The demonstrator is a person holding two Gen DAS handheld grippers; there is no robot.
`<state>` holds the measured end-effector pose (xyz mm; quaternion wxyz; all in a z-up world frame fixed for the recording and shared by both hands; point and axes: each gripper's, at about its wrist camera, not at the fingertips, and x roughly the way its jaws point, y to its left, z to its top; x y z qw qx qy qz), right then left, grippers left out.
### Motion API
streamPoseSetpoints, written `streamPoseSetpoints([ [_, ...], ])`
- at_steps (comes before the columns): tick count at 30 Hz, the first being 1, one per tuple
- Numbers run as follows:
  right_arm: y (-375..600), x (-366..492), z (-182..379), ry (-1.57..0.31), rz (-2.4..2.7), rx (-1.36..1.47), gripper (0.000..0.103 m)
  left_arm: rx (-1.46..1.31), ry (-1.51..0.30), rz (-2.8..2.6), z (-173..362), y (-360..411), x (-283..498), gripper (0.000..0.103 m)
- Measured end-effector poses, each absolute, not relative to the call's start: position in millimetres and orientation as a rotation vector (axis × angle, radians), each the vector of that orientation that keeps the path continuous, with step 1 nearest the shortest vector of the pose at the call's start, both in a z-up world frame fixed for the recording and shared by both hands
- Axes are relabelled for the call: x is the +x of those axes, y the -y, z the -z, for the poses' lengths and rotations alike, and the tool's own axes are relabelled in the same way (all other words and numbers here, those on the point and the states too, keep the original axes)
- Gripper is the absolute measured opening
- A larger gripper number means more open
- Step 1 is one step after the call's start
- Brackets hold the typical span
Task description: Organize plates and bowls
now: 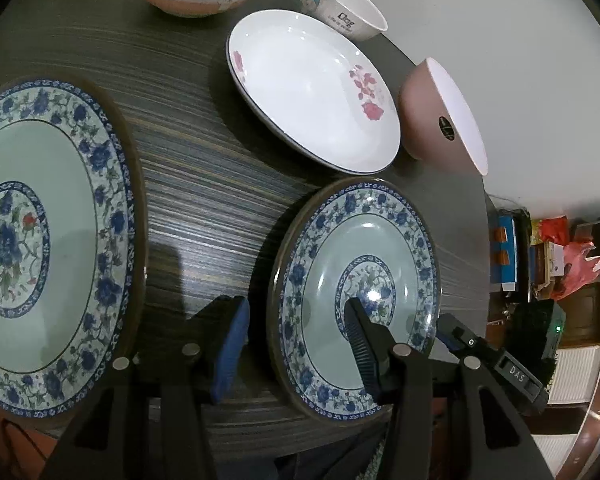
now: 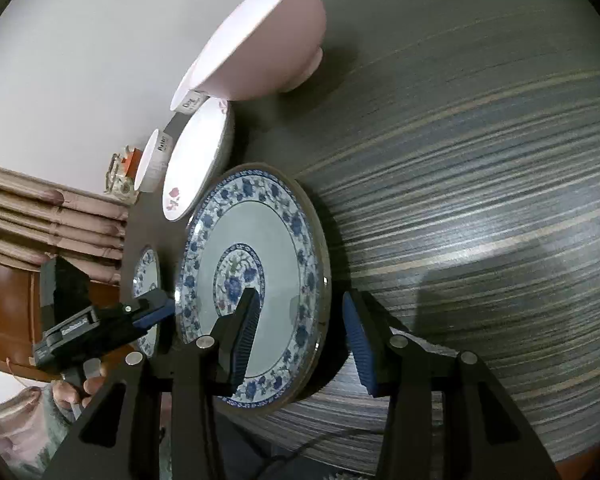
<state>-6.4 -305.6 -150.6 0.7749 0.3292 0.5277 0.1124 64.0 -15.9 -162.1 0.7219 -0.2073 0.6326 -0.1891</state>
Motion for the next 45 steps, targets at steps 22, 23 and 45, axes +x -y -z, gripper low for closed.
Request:
streamPoseSetpoints([
  [22,305.8,-3.4,156.5,-1.134,-0.262,0.731,0.037,-0.451,-1.425,0.426,168.9,14.4,68.6,0.032],
  [23,305.6,-3.0,157.3,-1.135,-0.267,0.732,0.035,-0.451,-1.427,0.426,169.4,14.5,68.5,0.028],
  [45,298.6,-4.1,152.4,-1.141,-0.225,0.683,0.012,-0.34,-1.367,0.396,154.3,13.2,58.6,0.015],
])
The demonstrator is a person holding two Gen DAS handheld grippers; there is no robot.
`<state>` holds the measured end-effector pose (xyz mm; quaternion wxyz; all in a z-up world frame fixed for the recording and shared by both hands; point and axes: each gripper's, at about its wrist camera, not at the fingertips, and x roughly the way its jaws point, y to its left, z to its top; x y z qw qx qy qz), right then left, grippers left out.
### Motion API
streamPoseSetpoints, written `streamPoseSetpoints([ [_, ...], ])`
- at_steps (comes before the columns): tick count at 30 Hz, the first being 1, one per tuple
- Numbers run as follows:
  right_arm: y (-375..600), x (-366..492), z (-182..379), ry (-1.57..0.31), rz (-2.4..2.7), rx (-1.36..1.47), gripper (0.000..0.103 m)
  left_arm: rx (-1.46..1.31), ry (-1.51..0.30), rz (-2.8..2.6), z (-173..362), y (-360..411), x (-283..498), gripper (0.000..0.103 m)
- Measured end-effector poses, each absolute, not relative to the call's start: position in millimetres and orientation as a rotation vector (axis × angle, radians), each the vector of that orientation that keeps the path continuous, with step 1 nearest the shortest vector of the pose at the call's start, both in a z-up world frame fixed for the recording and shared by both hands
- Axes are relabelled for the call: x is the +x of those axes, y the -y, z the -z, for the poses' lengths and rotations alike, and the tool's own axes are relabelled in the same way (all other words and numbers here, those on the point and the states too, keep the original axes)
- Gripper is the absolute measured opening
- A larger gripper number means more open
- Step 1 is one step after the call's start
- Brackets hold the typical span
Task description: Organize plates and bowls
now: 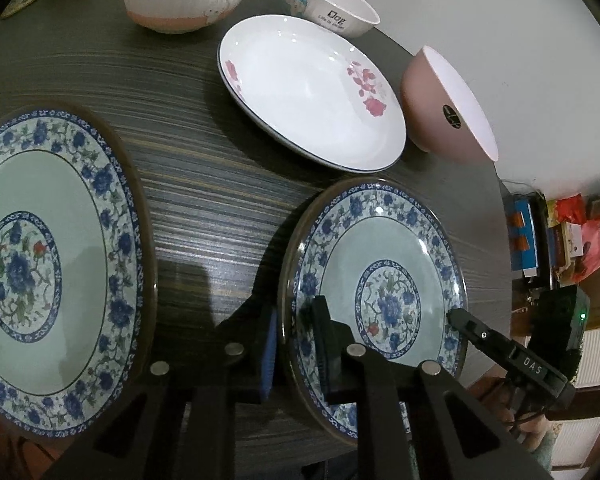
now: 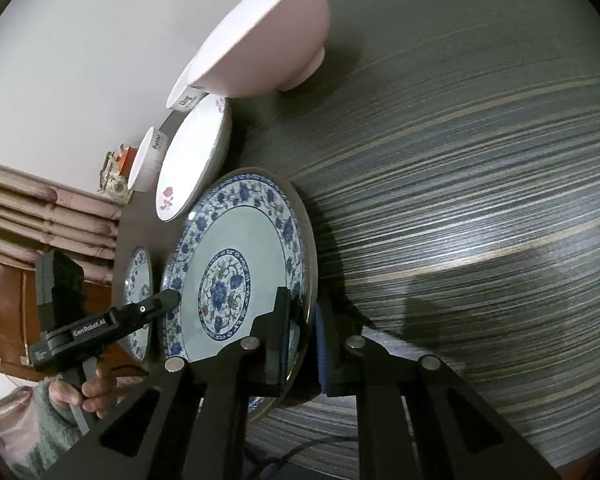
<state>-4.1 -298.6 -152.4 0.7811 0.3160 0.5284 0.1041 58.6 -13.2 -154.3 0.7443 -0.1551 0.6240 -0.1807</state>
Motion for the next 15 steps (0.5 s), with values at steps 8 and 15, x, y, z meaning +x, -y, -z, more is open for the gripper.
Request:
streamPoseSetpoints([
  [8,293.7,-10.7,143.6,-1.136,-0.217,0.675,0.012,-0.341,-1.337,0.406,139.7,4.4,50.2,0.015],
  [15,278.6,-12.9,128.2,-1.108,-0.242,0.65,0.013,-0.364,-1.288,0.392,119.4,-17.1,48.0,0.015],
])
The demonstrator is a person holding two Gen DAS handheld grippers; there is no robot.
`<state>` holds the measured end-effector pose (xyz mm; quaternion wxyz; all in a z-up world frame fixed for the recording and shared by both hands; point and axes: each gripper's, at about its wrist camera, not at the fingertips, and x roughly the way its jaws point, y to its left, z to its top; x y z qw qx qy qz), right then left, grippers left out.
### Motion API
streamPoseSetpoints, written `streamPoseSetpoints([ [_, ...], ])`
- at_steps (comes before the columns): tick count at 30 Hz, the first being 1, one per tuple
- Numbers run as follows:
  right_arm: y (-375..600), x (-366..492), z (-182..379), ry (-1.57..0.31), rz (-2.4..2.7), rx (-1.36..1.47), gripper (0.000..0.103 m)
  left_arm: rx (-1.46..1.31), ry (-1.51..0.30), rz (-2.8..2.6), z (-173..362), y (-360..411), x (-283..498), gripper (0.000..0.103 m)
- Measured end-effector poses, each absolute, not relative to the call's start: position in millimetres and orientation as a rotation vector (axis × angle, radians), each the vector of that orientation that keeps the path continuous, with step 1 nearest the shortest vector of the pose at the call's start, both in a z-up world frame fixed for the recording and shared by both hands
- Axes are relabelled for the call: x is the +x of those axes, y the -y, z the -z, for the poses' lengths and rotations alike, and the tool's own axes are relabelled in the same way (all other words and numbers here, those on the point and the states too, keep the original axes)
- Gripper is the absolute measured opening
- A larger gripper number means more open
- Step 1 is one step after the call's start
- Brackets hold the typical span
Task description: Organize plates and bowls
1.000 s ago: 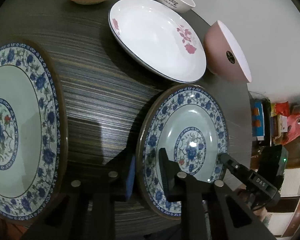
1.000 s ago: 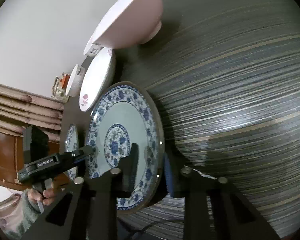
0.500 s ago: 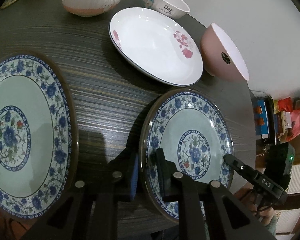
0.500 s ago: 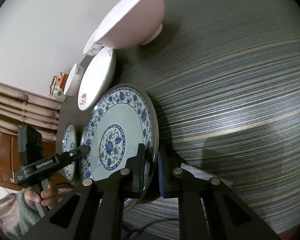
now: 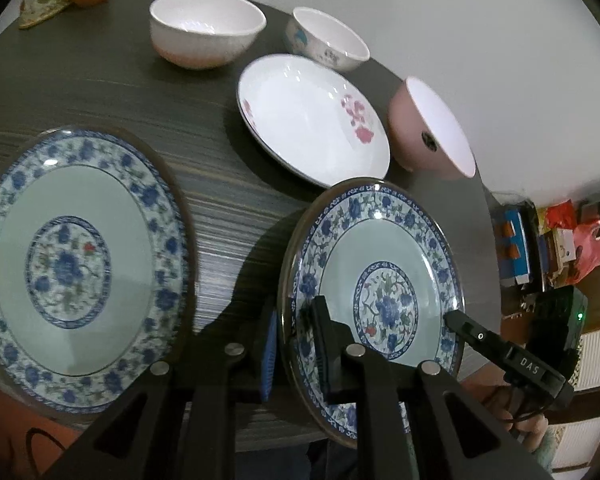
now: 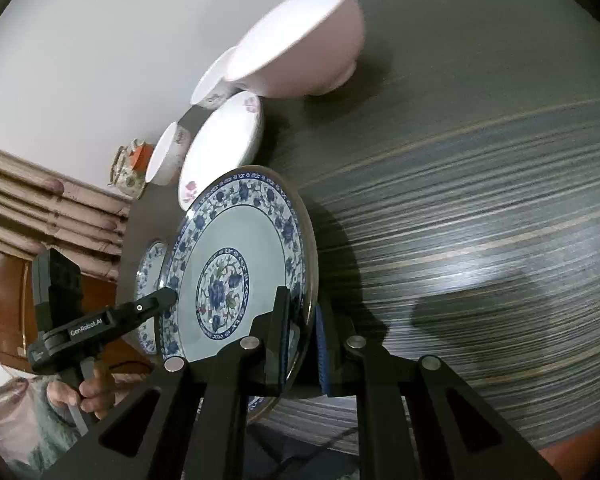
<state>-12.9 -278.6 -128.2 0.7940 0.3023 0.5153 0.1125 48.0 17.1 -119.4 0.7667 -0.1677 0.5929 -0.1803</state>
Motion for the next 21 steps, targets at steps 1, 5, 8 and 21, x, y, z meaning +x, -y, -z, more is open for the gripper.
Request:
streamPoseSetpoints([
  [1,276.6,-12.6,126.3,-1.106,-0.247,0.647,0.013,-0.367,-1.28,0.39,116.5,-20.7,47.9,0.015],
  [5,265.1,-6.0,115.0,-1.094,-0.272,0.63,0.013,-0.377,-1.243,0.372,101.1,-40.0,47.6,0.015],
  [8,254.3,-1.6,107.6,-1.088,-0.289,0.613,0.013,-0.394,-1.216,0.352,90.4,-55.7,47.1,0.015],
  [21,166.2,34.8,71.4,-1.086,-0.438,0.5,0.014,-0.46,-1.113,0.213,56.9,-150.8,45.8,0.015],
])
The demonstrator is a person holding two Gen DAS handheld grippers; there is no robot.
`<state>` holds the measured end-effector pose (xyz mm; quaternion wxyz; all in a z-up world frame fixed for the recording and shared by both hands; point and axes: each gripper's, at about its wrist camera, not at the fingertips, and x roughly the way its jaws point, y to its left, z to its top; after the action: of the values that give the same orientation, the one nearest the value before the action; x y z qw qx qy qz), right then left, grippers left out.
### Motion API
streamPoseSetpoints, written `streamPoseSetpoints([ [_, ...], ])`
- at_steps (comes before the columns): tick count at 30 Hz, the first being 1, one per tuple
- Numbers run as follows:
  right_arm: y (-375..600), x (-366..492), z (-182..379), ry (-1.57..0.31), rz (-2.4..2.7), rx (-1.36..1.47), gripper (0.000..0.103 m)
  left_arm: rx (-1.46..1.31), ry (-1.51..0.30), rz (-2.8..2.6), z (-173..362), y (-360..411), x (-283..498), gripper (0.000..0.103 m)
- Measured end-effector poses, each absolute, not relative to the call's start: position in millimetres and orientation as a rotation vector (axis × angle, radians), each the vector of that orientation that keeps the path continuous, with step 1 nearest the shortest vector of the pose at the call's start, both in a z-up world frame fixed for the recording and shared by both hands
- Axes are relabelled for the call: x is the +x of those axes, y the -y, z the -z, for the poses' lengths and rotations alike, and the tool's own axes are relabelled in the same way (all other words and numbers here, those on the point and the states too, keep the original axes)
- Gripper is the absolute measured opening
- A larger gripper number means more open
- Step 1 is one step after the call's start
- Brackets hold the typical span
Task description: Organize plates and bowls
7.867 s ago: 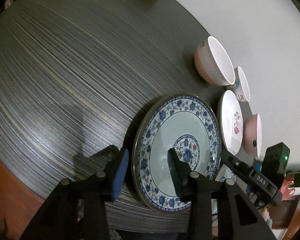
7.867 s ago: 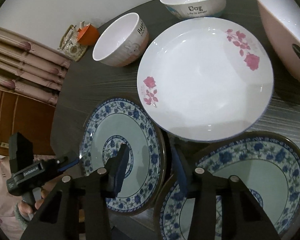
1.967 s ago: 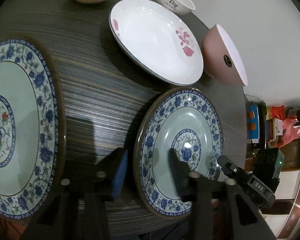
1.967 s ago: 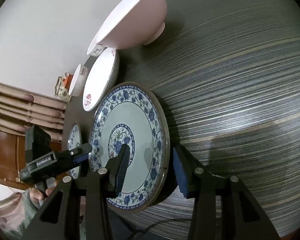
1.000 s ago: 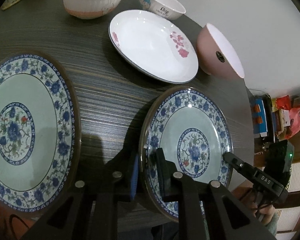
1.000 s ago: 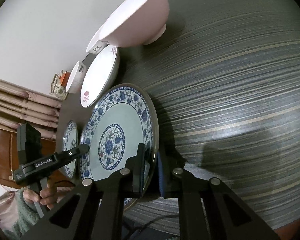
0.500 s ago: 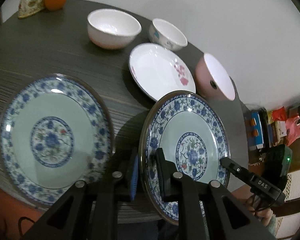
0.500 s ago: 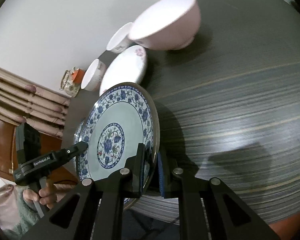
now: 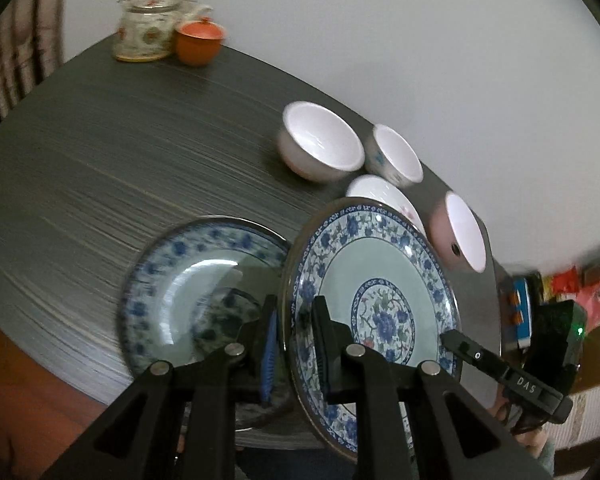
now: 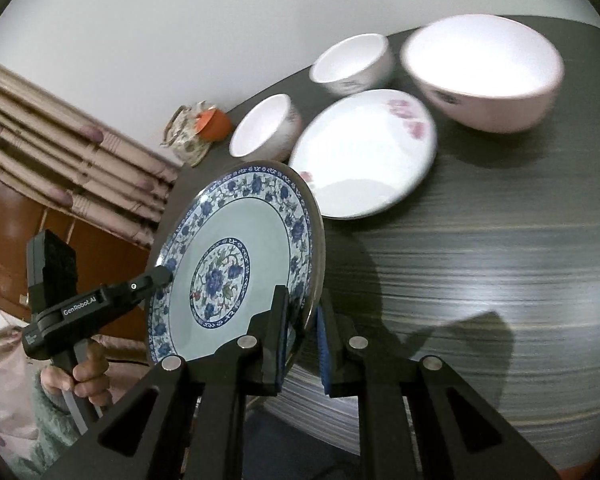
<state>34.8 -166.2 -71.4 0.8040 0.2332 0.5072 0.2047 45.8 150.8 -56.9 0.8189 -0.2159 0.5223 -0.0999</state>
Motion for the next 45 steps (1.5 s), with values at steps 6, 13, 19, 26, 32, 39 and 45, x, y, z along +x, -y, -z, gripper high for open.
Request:
streamPoseSetpoints([
  [6,124.5,50.1,71.6,-1.111,-0.487,0.457,0.014,-0.515,-1.101,0.144,65.3,-191.0,44.3,0.015],
  [13,91.1,61.5,89.5,-1.166,-0.515,0.444,0.014,-0.576,-1.102,0.102,84.5,-220.2,45.9,0.015],
  [19,73.9,64.7,105.4,-1.213,-0.507,0.425,0.015,-0.601,-1.136,0.069,107.2,-231.2,46.1,0.015],
  [26,62.6,67.5,118.4,-1.245,-0.5,0.418,0.015,-0.612,-1.15,0.038,121.1,-238.3,49.5,0.015],
  [32,54.5,69.0,120.7,-1.25,-0.495,0.397,0.015,-0.617,-1.177,0.025,131.7,-239.7,53.3,0.015],
  [39,43.9,70.7,126.0,-1.253,-0.475,0.355,0.018,-0.58,-1.192,0.021,135.6,-235.7,54.7,0.015],
  [45,32.9,67.3,125.3,-1.26,-0.46,0.273,0.022,-0.577,-1.197,0.005,136.8,-237.0,55.7,0.017],
])
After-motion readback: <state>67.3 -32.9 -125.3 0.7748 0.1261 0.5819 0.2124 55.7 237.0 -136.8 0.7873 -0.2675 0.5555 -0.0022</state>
